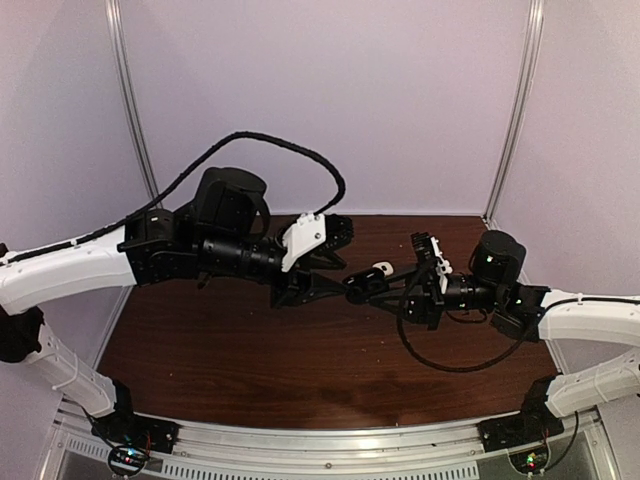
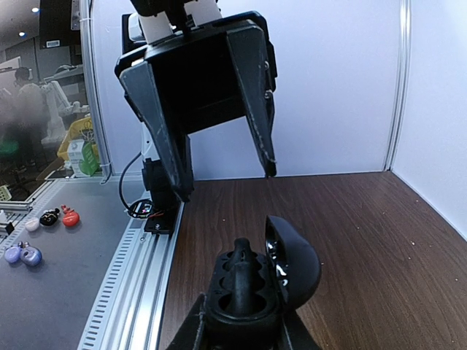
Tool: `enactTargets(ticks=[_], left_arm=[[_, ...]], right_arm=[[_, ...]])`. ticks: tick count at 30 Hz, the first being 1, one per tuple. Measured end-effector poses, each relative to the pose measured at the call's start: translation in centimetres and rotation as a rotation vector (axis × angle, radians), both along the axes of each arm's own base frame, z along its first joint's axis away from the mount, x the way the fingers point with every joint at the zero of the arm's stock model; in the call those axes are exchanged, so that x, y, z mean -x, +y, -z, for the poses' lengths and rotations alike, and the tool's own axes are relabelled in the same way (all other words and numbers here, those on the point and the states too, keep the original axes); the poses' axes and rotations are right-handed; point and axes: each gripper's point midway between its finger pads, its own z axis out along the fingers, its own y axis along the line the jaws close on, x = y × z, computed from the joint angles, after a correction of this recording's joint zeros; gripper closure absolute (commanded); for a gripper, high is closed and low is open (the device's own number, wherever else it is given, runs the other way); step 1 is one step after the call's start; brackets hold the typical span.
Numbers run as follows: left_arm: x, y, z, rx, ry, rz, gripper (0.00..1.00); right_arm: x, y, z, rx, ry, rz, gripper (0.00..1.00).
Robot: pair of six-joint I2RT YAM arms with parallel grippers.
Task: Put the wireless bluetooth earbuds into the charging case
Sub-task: Close the charging case with the earbuds inside, then insert the charging case with earbuds at the center of the board.
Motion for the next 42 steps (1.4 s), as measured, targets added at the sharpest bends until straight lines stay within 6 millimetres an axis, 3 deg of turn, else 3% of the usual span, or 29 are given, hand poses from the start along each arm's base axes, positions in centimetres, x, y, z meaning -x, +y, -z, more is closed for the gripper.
enactTargets(ticks=[4, 8, 13, 21, 30, 37, 38, 40, 42], left_arm=[[-0.5, -0.3, 1.0, -0.016, 0.029, -0.007, 0.54], [-0.5, -0.6, 1.6, -0.022, 0.055, 0.006, 0.41], [0.0, -1.3, 2.4, -0.028, 0.082, 0.046, 0.34], [0.6, -1.9, 3.6, -0.047, 0.104, 0.095, 0.47], [1.0, -1.8, 3.2, -0.034, 0.048, 0.136, 0.46], [-0.9, -1.4, 4.1, -0.04, -0.027, 0.01, 0.28], [-1.5, -1.0, 4.4, -0.047, -0.031, -0.029, 0.24], [-3.3, -0.1, 4.7, -0.044, -0.026, -0.128, 0.04], [-5.6, 1.1, 4.4, -0.02, -0.015, -0.228, 0.02]], right_arm=[[0.1, 0.0, 0.0, -0.001, -0.001, -0.006, 1.0], [0.2, 0.0, 0.0, -0.001, -0.001, -0.01, 1.0], [0.3, 0.0, -0.1, -0.002, -0.001, -0.013, 1.0], [0.3, 0.0, -0.2, -0.007, 0.009, -0.012, 1.0], [0.1, 0.0, -0.8, -0.031, 0.052, -0.001, 1.0], [-1.8, -0.4, -0.8, -0.043, 0.101, 0.066, 1.0], [-2.3, -0.4, -0.5, -0.04, 0.117, 0.084, 1.0], [-4.1, -0.6, 0.7, -0.02, 0.169, 0.14, 1.0], [-6.2, -0.7, 2.0, 0.009, 0.228, 0.2, 0.98]])
